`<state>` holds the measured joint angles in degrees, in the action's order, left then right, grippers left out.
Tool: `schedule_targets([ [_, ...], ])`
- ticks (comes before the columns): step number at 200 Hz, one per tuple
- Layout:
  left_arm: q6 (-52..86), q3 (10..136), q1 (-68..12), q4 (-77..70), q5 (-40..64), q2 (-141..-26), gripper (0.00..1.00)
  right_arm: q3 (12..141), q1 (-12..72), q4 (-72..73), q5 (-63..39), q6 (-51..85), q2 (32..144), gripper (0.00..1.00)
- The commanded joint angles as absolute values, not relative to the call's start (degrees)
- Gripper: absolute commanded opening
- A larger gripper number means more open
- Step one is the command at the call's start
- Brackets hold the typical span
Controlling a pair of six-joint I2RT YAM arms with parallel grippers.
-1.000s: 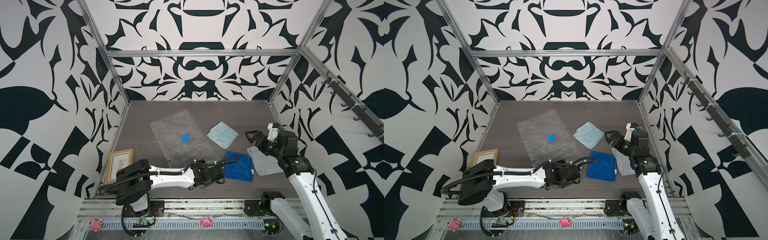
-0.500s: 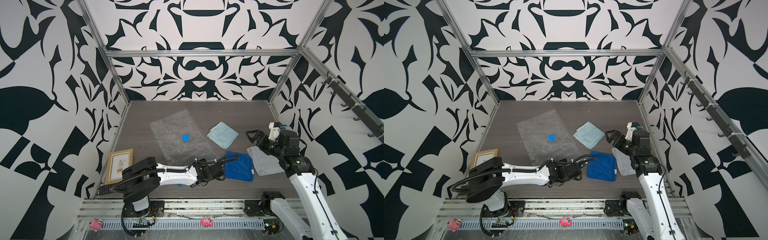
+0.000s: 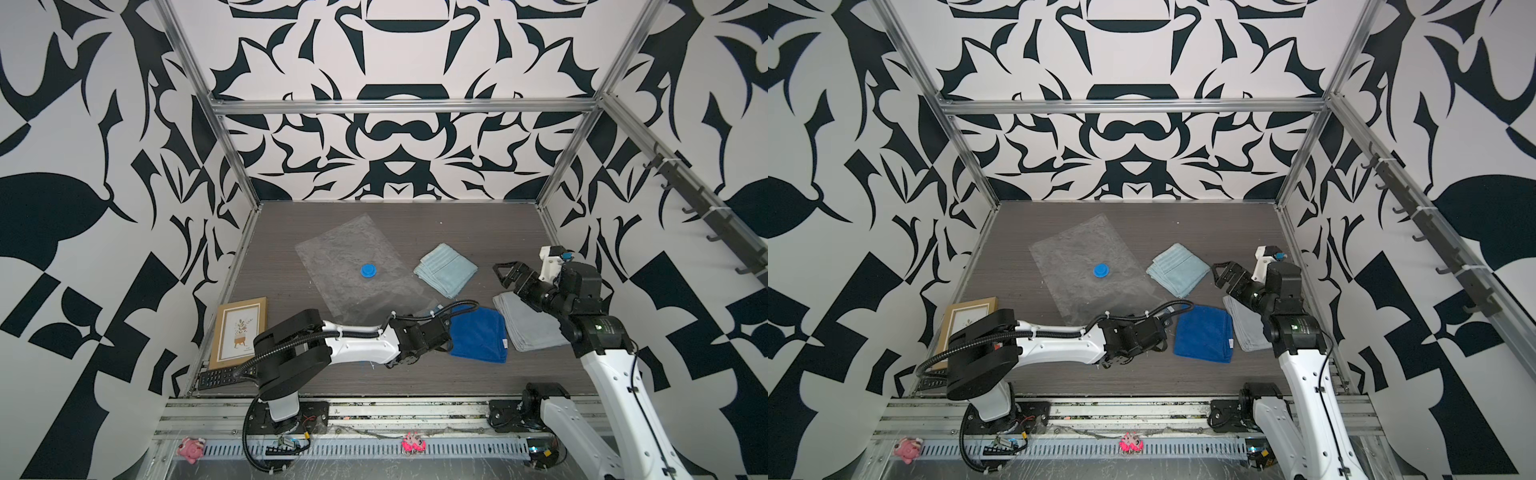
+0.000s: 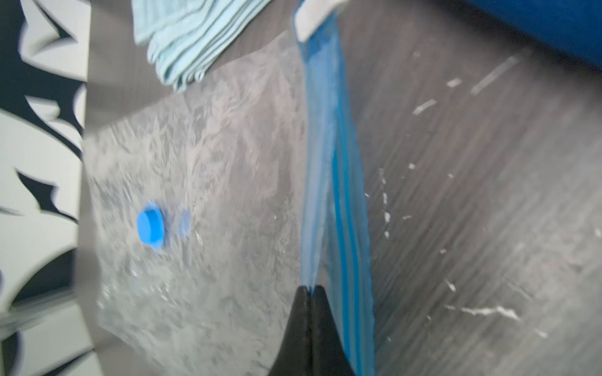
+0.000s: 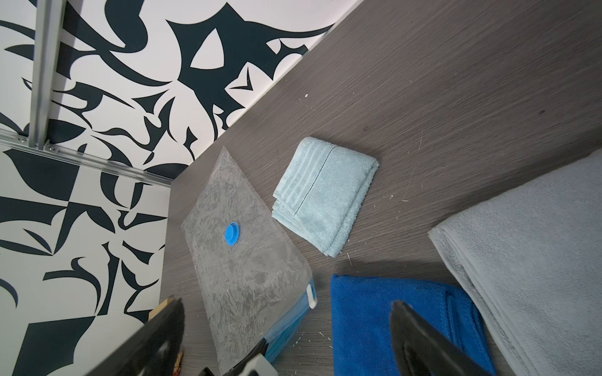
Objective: Place the folded towel into the vacuum bag
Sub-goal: Pick up the vacuum bag from the center of the board, then open the vacuum bag at the center of the board.
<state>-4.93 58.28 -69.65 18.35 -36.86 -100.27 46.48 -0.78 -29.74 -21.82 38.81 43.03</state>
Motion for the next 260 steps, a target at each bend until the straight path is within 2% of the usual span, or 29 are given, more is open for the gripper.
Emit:
schedule_targets([
  [1, -2.1, 60.1, -65.6, 20.3, -33.5, -95.2, 0.00, 49.1, -1.0, -29.6, -22.6, 37.2, 41.7, 0.99],
  [54, -0.4, 63.2, -56.3, 23.7, -25.7, -83.5, 0.00, 49.8, -1.0, -29.2, -29.5, 35.1, 39.8, 0.98],
  [77, 2.0, 65.5, -52.5, 24.2, -22.1, -80.3, 0.00, 50.4, -1.0, -29.6, -34.1, 33.4, 39.5, 0.95],
  [103, 6.1, 68.9, -50.0, 24.1, -16.3, -79.3, 0.00, 50.1, -0.8, -27.2, -41.4, 34.8, 40.2, 0.90],
  [141, 13.2, 72.5, -49.4, 21.9, -10.0, -80.9, 0.00, 48.7, 0.7, -24.8, -41.3, 36.5, 40.0, 0.88],
  [171, 18.1, 73.9, -49.0, 20.2, -7.8, -82.0, 0.00, 47.3, 6.9, -21.1, -36.4, 37.6, 41.6, 0.88],
  [219, 22.9, 75.5, -48.2, 19.8, -9.4, -82.7, 0.00, 50.6, 29.7, -16.3, -16.1, 34.8, 52.2, 0.84],
  [260, 23.8, 75.8, -48.1, 19.3, -9.9, -83.3, 0.00, 53.8, 38.2, -11.2, -6.8, 34.8, 59.5, 0.79],
])
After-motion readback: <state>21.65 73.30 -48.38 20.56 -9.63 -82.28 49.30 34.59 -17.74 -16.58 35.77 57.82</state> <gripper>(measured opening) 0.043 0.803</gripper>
